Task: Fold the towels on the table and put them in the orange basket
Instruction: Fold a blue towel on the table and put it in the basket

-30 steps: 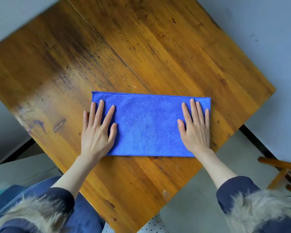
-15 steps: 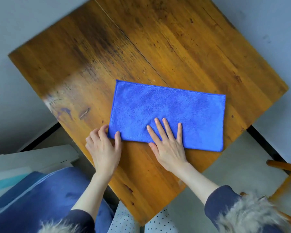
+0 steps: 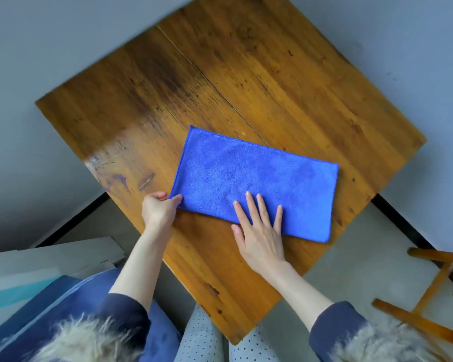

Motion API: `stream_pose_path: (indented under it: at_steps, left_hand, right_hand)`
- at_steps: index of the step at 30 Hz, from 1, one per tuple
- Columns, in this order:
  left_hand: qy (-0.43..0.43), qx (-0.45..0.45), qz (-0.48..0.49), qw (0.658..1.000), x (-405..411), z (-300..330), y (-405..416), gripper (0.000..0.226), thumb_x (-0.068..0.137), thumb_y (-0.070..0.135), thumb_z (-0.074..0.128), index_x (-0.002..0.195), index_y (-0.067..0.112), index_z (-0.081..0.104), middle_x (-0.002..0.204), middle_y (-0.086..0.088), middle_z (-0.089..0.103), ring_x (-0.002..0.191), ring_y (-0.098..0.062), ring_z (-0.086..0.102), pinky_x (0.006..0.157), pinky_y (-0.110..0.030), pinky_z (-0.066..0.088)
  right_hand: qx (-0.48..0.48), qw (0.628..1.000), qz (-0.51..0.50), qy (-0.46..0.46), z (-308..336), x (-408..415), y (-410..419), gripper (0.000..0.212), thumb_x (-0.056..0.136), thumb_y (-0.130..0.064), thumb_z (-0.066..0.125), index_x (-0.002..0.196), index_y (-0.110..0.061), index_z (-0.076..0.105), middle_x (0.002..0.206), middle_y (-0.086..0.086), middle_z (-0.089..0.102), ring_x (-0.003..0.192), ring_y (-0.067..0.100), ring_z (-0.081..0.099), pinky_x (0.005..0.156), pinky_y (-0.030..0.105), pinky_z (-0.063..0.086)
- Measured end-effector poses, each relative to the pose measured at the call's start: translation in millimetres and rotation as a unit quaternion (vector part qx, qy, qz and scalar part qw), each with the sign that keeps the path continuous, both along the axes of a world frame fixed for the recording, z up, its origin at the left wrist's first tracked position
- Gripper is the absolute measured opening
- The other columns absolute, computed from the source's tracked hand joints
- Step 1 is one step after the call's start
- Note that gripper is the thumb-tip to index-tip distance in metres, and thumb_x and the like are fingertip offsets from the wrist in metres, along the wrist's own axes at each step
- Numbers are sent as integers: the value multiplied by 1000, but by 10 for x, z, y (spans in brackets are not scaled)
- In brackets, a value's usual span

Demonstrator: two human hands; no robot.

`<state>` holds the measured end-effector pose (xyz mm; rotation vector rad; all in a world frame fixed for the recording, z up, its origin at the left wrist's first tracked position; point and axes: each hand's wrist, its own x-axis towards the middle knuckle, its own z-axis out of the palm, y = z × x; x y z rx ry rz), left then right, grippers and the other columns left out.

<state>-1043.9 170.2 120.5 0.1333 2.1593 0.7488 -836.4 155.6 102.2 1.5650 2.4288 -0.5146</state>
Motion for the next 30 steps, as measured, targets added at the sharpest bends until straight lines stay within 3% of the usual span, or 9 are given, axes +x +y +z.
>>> stream_pose_path:
  at_steps: [4,9,12,16,19,21,25,28,30]
  left_hand:
    - [-121,23,-5,992,-59,122,39,10,82,6,66,80,11,58,71,-3,53,61,-13,48,61,-23,44]
    - [-121,116,-54,984,112,379,45,13,84,5,57,89,16,61,93,-1,65,87,-16,60,77,-28,50]
    - [-52,171,-108,978,408,568,78,26,81,6,53,101,17,64,89,3,66,81,-11,59,75,-29,50]
    - [49,235,-253,937,1008,723,141,29,81,8,56,108,14,63,93,3,63,77,-8,55,68,-13,41]
    - [106,259,-385,880,1510,620,139,31,83,7,59,114,6,61,102,-10,57,89,-22,58,81,-23,45]
    - [110,210,-463,854,1761,444,96,34,88,12,56,121,6,57,106,-12,52,100,-28,54,88,-38,44]
    - [142,140,-560,804,1975,141,-37,37,92,18,52,128,9,52,109,-11,49,108,-28,48,89,-42,42]
    - [177,163,-543,805,2040,93,-65,35,91,17,55,124,8,55,100,-11,50,100,-30,49,83,-43,44]
    - [183,180,-521,814,2083,113,-56,33,89,14,57,121,7,58,96,-12,50,97,-30,49,82,-43,45]
  right_hand:
    - [-37,999,-12,1,-4,148,-63,55,98,-47,23,148,-30,10,157,-1,-4,145,21,-6,112,54,-6]
    - [-63,966,-145,204,160,328,98,47,97,-26,42,144,-24,32,155,-4,21,141,13,21,113,34,18]
    - [-113,888,-314,317,332,539,237,38,97,-16,44,135,-15,46,139,3,48,126,15,46,105,30,36]
    - [-211,716,-505,433,531,937,435,19,98,-25,44,106,-17,59,112,10,65,91,16,64,82,34,51]
    - [-260,658,-536,461,556,1241,612,32,97,-38,43,111,-13,58,104,8,67,92,19,65,81,36,53]
    - [-287,658,-525,458,526,1344,748,41,95,-43,43,117,-10,55,105,8,65,95,21,63,84,37,51]
    - [-306,700,-494,416,416,1284,1001,38,94,-41,49,114,-10,54,110,10,62,95,20,63,85,34,51]
    - [-255,709,-521,401,301,1196,1143,44,89,-36,59,110,2,59,106,15,66,89,24,64,78,32,52]
    - [-233,730,-512,388,242,1162,1207,39,85,-34,64,99,1,62,87,13,60,77,24,58,74,33,49]
